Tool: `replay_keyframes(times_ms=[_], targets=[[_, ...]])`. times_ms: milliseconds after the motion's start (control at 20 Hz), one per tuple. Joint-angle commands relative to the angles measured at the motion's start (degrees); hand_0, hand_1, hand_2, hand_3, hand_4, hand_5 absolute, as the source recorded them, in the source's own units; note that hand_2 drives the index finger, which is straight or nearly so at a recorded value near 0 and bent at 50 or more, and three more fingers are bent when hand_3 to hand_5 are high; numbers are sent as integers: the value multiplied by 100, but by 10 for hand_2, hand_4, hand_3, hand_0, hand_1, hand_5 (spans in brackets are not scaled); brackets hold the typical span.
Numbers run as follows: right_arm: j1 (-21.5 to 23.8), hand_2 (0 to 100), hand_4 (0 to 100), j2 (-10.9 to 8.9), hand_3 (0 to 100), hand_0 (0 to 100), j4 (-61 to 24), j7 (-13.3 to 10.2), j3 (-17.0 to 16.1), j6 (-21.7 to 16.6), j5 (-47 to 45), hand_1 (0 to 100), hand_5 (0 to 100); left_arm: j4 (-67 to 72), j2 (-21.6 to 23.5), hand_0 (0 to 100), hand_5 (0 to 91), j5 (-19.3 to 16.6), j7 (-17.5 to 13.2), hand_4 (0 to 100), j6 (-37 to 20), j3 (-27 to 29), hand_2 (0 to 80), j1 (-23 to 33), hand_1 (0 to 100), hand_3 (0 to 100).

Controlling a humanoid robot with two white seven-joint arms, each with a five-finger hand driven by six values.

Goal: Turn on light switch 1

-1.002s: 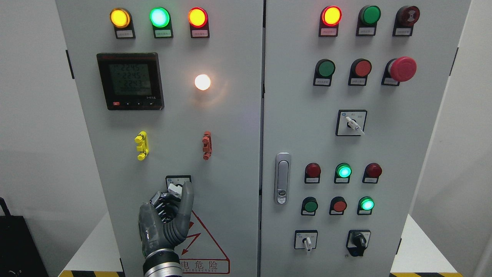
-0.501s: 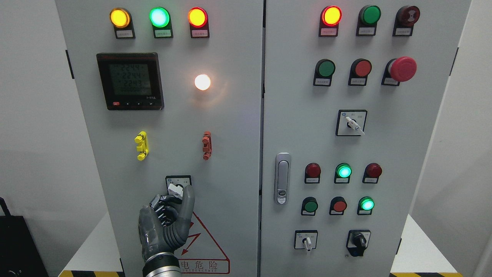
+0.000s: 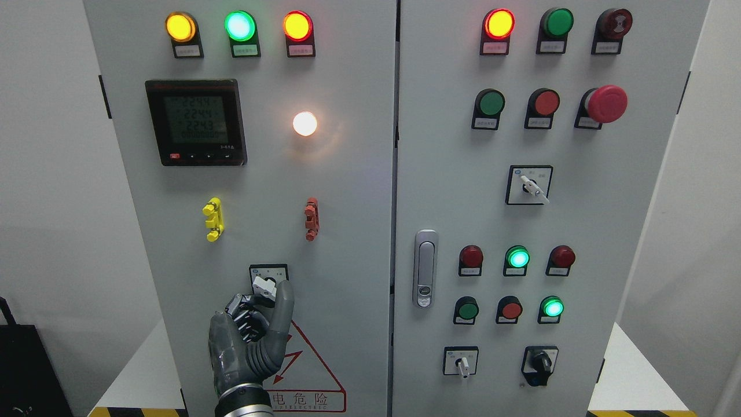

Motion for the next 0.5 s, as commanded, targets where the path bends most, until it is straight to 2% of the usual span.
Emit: replay_keyframes(times_ms=[0,100,200,301,451], targets=[[0,0,0,2,0,0,0,6,4,-2,0,0,0,-180,30,0,863,0,29,964,-1,-76,611,209,373,982],[0,0,0,2,0,0,0,-3,-5,-2,0,0,0,-303,48,0,863,0,29,965,-71,-85,611,454,372,984],[0,0,0,2,0,0,0,-3,-5,-2,0,0,0,-330,91,0,863,0,29,965,-394,-93,611,700,370,983],[0,0,0,2,0,0,0,6,-5,-2,0,0,0,-321,135,0,864,0,-6,965,-991,-85,612,1034,364,983],[0,0,0,2,0,0,0,-3,-5,-2,0,0,0,-321,214,0,872,-9,-269,953,-1862,-32,598,1640,351,963]])
